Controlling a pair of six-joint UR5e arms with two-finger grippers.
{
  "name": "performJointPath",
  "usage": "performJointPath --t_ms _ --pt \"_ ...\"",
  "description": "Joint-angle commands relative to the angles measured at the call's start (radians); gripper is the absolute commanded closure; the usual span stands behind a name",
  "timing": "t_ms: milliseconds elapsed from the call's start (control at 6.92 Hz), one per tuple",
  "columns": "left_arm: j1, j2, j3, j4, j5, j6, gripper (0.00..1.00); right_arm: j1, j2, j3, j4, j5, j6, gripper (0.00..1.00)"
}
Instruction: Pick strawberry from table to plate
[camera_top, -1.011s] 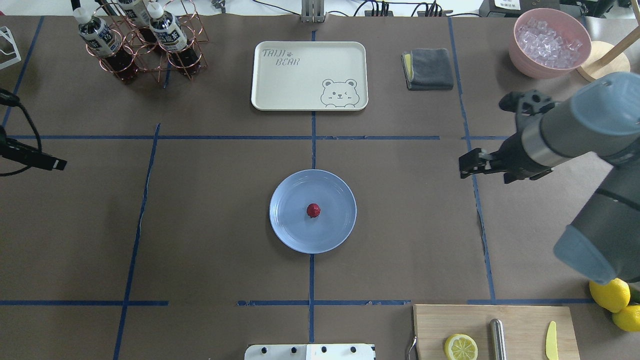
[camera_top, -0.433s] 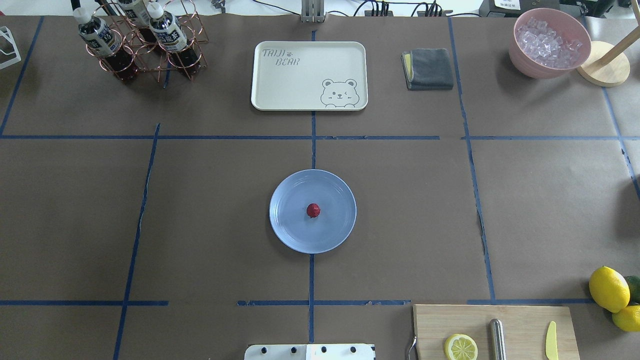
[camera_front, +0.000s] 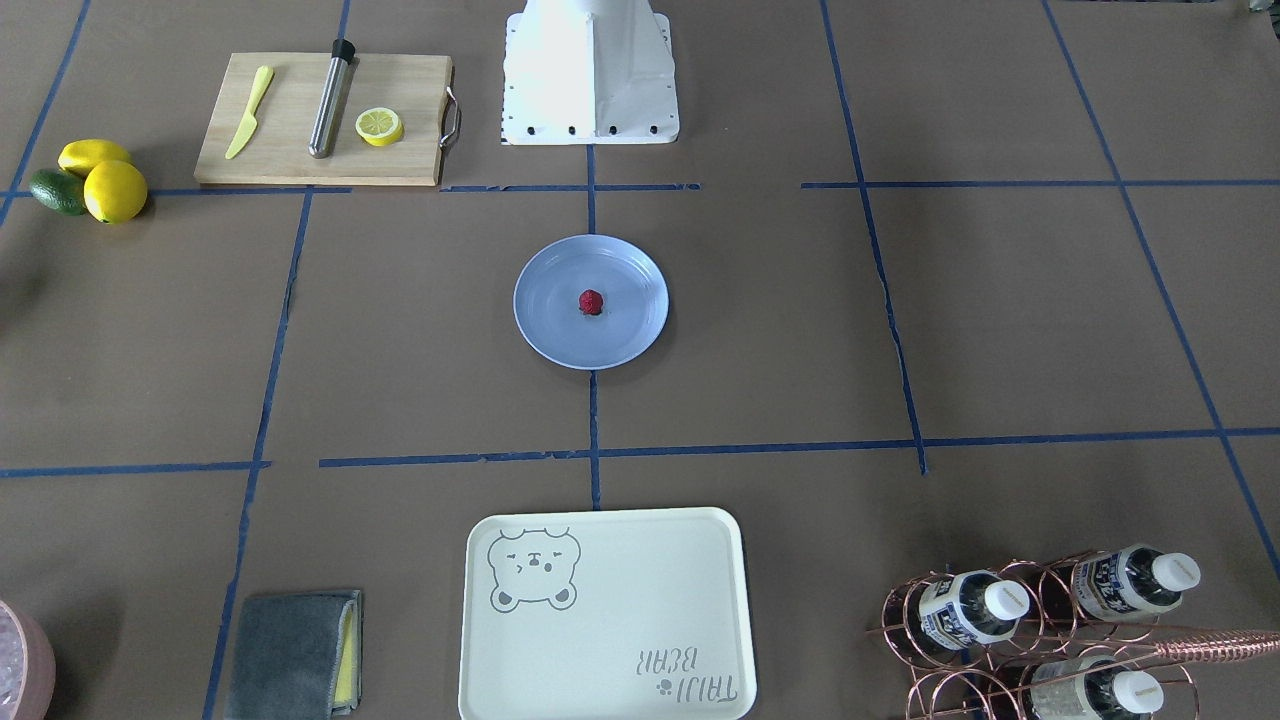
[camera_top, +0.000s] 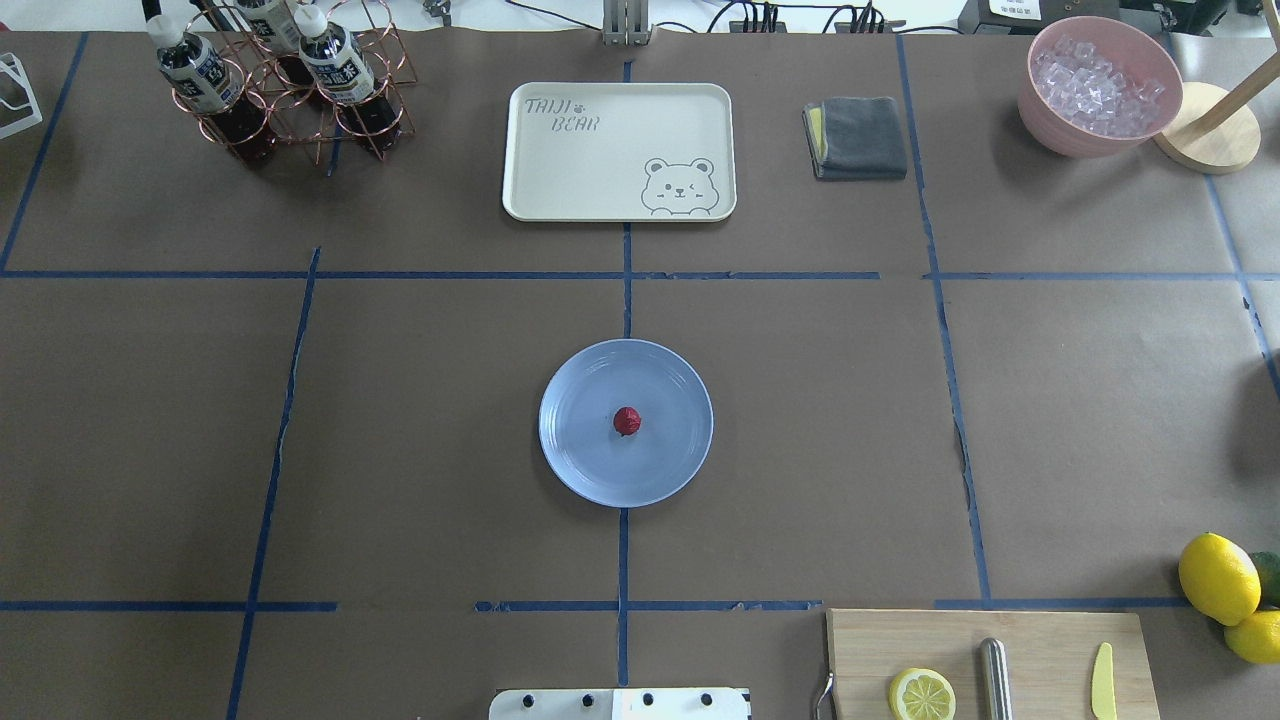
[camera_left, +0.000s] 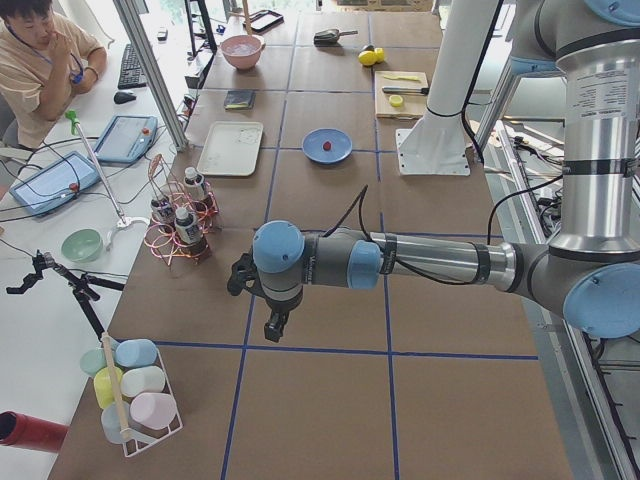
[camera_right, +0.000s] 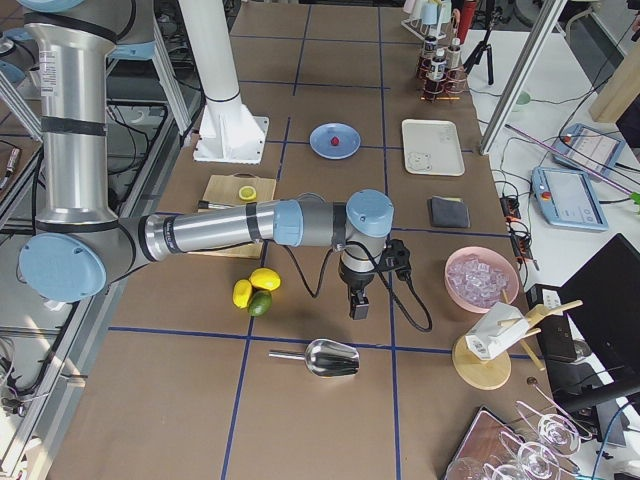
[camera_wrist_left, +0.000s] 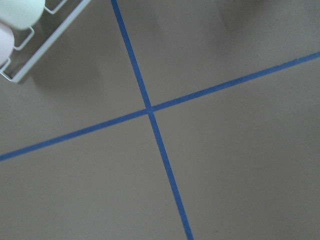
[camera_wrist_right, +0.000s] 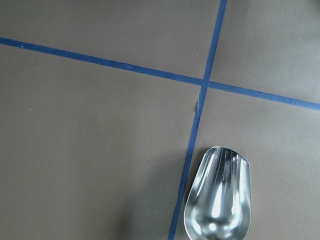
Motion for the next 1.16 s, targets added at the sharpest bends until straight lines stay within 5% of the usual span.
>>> performJointPath --t_ms 0,1011 --pt "0.0 0.017 -0.003 0.003 -0.017 -0.004 0.0 0.002 -0.019 0.001 0.006 -0.004 0.0 0.0" --pt "-0.003 -0.002 -0.019 -0.014 -0.012 0.005 0.0 0.001 -0.019 0.002 0.005 0.013 0.003 0.0"
